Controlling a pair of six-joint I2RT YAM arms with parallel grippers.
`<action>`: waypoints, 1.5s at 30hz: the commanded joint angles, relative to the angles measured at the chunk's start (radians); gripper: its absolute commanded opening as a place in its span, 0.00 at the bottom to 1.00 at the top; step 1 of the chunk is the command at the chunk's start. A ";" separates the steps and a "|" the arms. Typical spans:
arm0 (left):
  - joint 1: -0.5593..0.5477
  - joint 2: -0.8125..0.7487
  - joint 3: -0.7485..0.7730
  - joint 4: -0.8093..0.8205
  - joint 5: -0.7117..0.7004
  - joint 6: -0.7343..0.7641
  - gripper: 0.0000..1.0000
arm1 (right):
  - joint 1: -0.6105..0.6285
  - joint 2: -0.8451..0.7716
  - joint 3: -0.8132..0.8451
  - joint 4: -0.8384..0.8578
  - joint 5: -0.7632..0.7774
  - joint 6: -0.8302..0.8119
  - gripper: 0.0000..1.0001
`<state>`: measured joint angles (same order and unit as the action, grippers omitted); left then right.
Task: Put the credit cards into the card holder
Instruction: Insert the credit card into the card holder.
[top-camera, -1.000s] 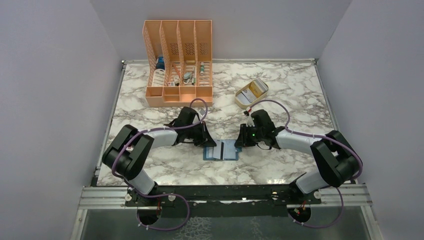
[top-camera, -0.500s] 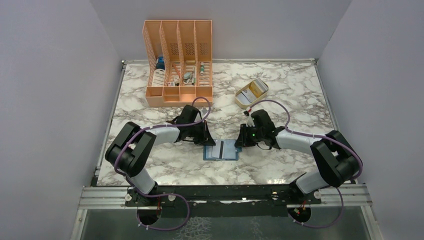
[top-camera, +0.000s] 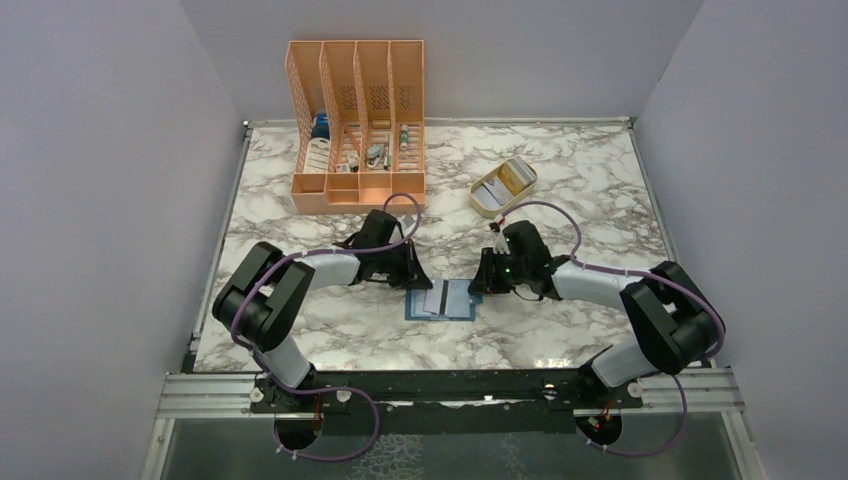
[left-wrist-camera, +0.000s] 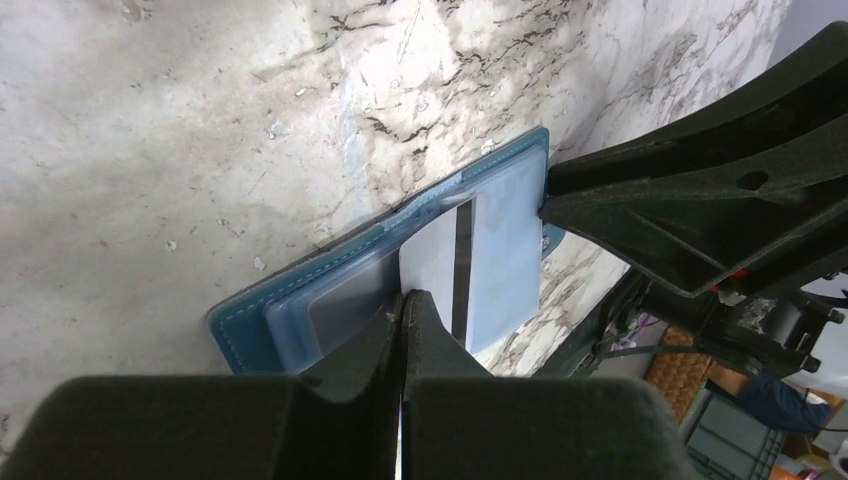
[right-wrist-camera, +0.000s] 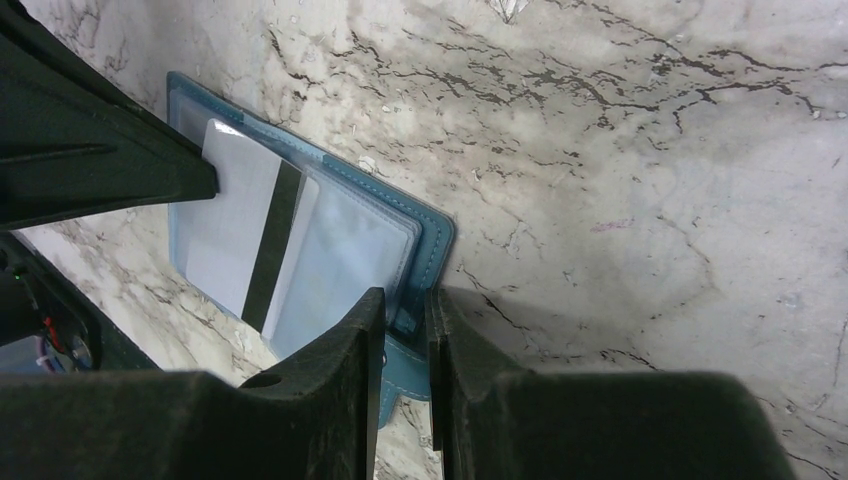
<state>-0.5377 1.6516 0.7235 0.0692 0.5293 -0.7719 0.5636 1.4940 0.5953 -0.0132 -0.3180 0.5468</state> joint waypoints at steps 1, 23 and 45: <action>-0.011 0.035 -0.031 0.069 -0.014 -0.041 0.00 | 0.005 -0.002 -0.033 0.024 -0.015 0.047 0.21; -0.055 -0.009 -0.024 0.068 -0.005 -0.090 0.32 | 0.005 -0.121 -0.039 -0.032 -0.017 0.061 0.33; -0.100 0.023 -0.021 0.080 0.048 -0.103 0.43 | 0.005 -0.092 -0.092 0.019 -0.106 0.044 0.36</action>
<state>-0.6109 1.6527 0.6888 0.1562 0.5602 -0.8829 0.5621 1.3888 0.5182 -0.0456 -0.3851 0.6044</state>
